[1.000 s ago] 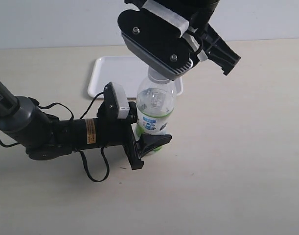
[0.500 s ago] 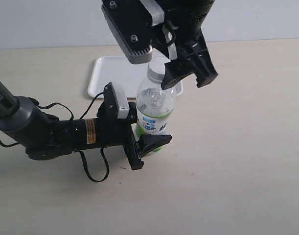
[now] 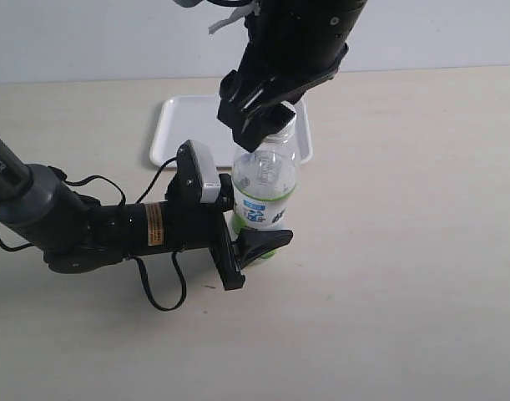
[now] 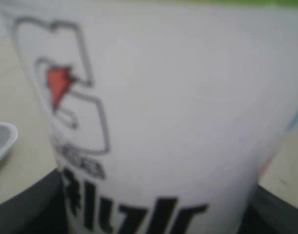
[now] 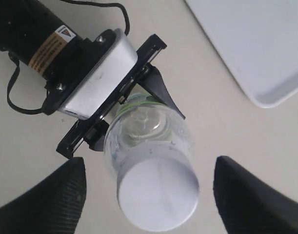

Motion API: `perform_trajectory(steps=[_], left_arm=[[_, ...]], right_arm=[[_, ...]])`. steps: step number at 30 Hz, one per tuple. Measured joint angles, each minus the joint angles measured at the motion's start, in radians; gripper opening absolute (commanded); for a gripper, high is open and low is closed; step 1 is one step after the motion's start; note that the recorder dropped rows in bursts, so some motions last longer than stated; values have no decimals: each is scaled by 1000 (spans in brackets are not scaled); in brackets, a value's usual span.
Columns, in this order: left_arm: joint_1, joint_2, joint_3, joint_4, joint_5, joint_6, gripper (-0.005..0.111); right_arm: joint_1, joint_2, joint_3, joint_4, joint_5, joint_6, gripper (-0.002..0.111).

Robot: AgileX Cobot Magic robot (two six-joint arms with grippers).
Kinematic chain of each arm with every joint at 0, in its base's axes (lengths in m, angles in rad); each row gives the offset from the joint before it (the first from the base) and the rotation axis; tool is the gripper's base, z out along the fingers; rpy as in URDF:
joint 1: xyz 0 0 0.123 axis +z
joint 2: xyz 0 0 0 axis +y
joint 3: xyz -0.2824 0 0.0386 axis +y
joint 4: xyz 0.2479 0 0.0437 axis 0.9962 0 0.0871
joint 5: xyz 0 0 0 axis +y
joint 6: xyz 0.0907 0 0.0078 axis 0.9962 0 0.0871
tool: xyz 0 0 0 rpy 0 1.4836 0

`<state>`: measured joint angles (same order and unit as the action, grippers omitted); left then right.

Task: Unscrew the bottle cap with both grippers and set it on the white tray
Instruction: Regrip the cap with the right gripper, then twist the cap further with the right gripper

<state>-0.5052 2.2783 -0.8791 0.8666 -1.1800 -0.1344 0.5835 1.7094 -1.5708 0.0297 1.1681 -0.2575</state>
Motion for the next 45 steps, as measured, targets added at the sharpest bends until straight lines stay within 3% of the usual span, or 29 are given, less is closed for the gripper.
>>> perform_trajectory(steps=[4,10,18,23,30,45], left_arm=[[0,0,0,0,0,0,1],[0,0,0,0,0,0,1],[0,0,0,0,0,0,1],[0,0,0,0,0,0,1],[0,0,0,0,0,0,1],[0,0,0,2,-2,10,1]], right_arm=[[0,0,0,-2,35,57,65],[0,0,0,-5,51,73,47],[0,0,0,-12,51,70,0],[0,0,0,-13,51,-16,0],[0,0,0,-15,52,-288,0],[0,0,-3,-30,43,-1146,0]])
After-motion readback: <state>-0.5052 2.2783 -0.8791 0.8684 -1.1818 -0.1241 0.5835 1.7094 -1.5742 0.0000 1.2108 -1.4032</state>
